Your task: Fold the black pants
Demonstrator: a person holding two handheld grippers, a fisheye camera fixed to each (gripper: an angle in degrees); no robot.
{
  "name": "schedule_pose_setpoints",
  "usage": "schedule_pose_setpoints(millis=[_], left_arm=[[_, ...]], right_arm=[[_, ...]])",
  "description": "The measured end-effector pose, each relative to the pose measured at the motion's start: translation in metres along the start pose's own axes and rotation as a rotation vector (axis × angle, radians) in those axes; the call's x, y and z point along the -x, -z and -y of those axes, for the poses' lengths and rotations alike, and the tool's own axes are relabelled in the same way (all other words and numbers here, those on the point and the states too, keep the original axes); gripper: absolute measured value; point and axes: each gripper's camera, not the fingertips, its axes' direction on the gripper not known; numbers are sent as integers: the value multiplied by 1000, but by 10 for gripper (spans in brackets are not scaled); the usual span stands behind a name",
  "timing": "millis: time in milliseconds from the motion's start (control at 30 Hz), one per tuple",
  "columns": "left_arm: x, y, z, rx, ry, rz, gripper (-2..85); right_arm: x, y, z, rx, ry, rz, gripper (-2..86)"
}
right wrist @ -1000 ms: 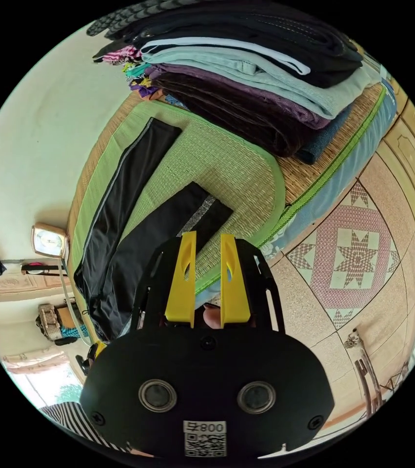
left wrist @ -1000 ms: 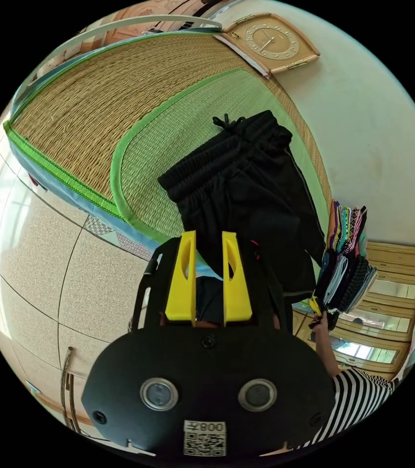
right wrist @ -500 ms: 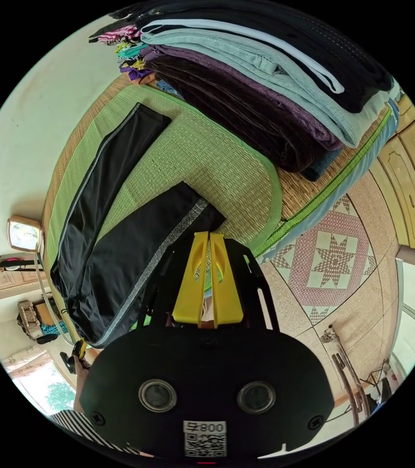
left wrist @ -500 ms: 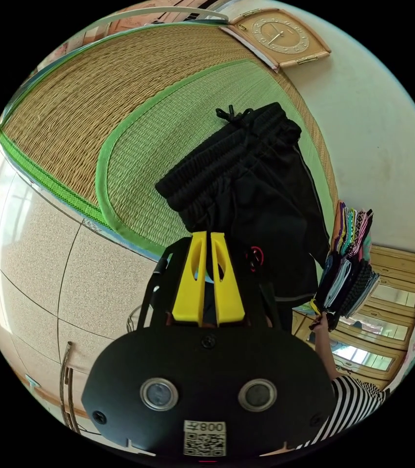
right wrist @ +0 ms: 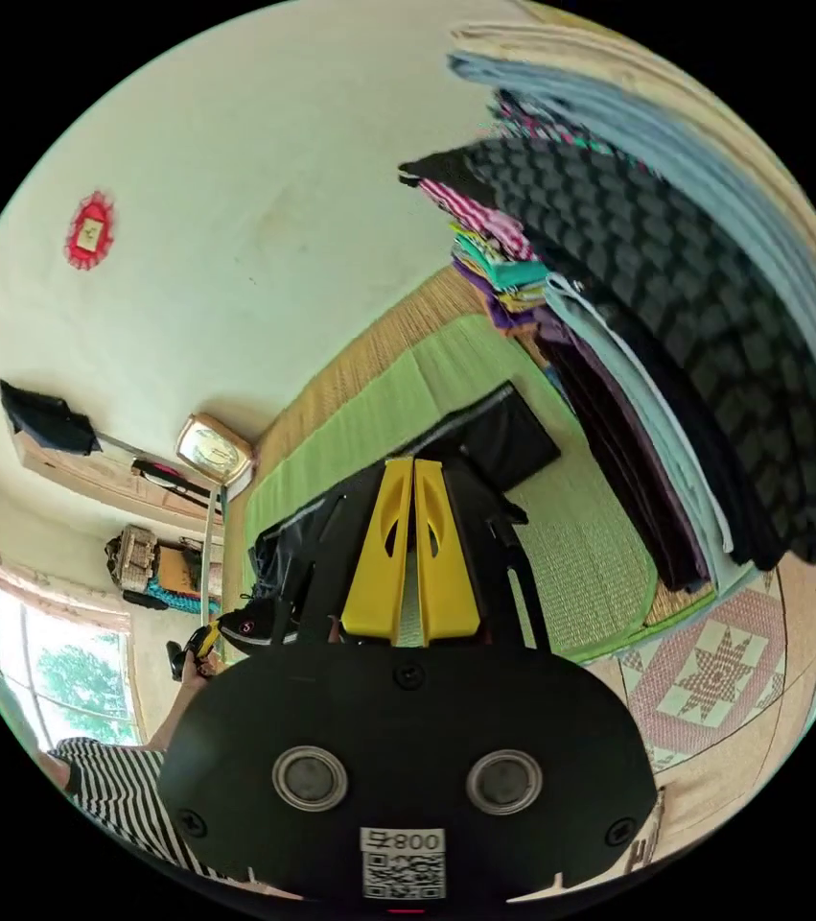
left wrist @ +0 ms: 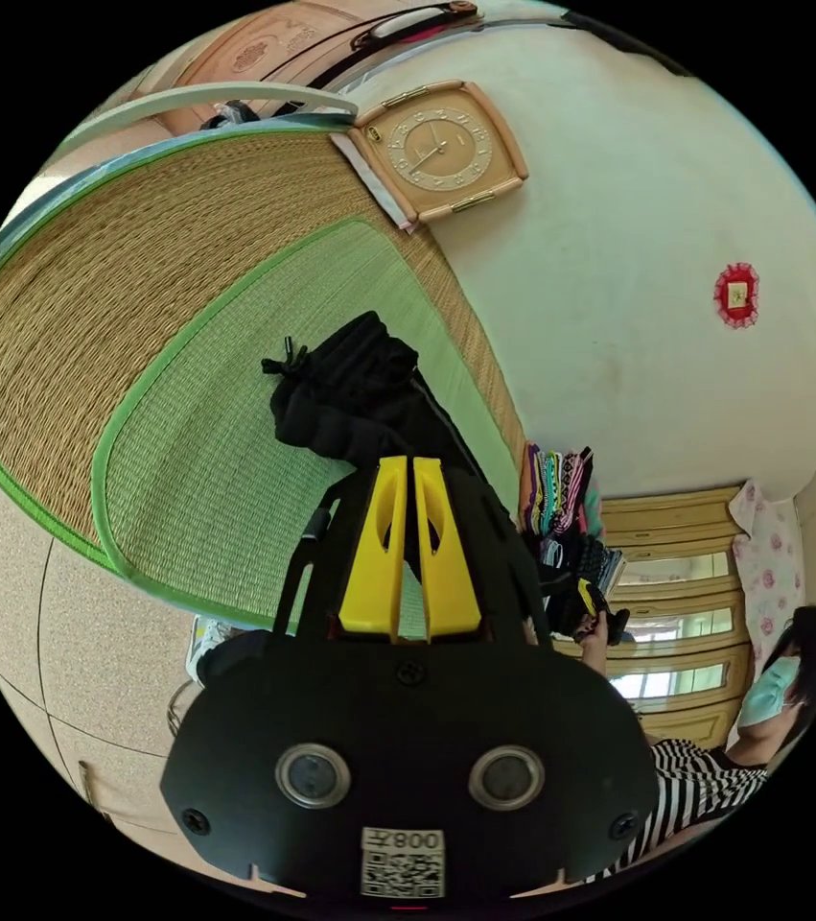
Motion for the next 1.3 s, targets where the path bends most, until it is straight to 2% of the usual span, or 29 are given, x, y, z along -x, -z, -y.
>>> schedule_pose_setpoints(millis=[100, 200, 433, 533, 867, 1033, 1133, 1300], left_arm=[[-5, 11, -1, 6, -45, 1, 9], [6, 13, -11, 39, -27, 26, 10], [67, -15, -40, 182, 198, 99, 12], [72, -16, -45, 167, 233, 122, 15], [46, -17, -30, 142, 191, 244, 31], [14, -19, -19, 45, 102, 321, 26], [-12, -47, 3, 103, 3, 327, 21], [-53, -118, 38, 255, -150, 350, 10]], right_arm=[[1, 27, -7, -22, 37, -42, 0], [-30, 26, -34, 13, -33, -68, 0], [-170, -58, -133, 326, -484, -87, 1], [-189, -60, -156, 312, -584, -68, 1], [-185, -46, -147, 272, -587, -118, 7], [-138, -51, -120, 223, -441, -174, 2], [-98, -73, -93, 235, -307, -196, 1], [-48, -133, -64, 360, -132, -287, -1]])
